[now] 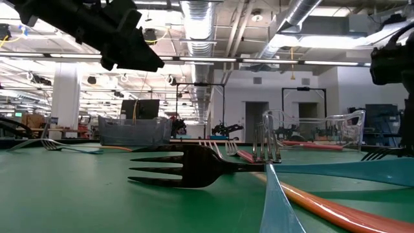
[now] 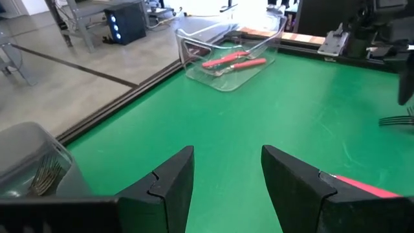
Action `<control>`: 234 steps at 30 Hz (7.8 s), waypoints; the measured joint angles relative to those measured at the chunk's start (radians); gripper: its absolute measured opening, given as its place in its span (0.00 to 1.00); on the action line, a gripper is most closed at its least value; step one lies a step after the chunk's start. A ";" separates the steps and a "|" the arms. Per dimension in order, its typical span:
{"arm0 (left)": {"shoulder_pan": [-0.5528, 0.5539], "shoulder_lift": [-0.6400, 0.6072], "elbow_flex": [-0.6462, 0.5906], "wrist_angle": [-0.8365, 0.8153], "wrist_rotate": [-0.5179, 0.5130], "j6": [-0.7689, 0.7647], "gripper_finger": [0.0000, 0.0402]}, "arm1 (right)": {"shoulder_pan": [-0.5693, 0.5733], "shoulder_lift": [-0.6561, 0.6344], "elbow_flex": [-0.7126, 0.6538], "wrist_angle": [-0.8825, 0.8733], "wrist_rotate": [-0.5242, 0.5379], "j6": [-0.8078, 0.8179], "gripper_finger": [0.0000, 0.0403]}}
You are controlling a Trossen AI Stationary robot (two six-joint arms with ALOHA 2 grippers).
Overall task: Sort silverware by color (type)
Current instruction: Put the blue fork into the black bin
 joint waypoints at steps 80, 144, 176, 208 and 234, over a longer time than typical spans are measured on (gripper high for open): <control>0.153 0.493 0.389 0.146 0.778 0.233 0.17 | -0.139 0.216 0.318 0.630 0.669 -1.606 0.03; 0.955 0.155 0.358 -0.749 0.259 0.896 0.09 | -0.304 0.215 0.319 0.428 0.393 -0.991 0.27; 0.439 0.112 0.205 -0.224 0.644 0.286 0.44 | -0.095 0.460 0.345 0.396 0.042 -0.546 0.27; 0.195 0.118 0.206 -0.196 0.428 0.126 0.44 | -0.156 0.605 0.631 -0.165 0.160 -0.579 0.09; 0.162 0.327 0.207 0.302 0.867 0.160 0.46 | -0.213 0.466 0.633 0.012 0.410 -1.493 0.08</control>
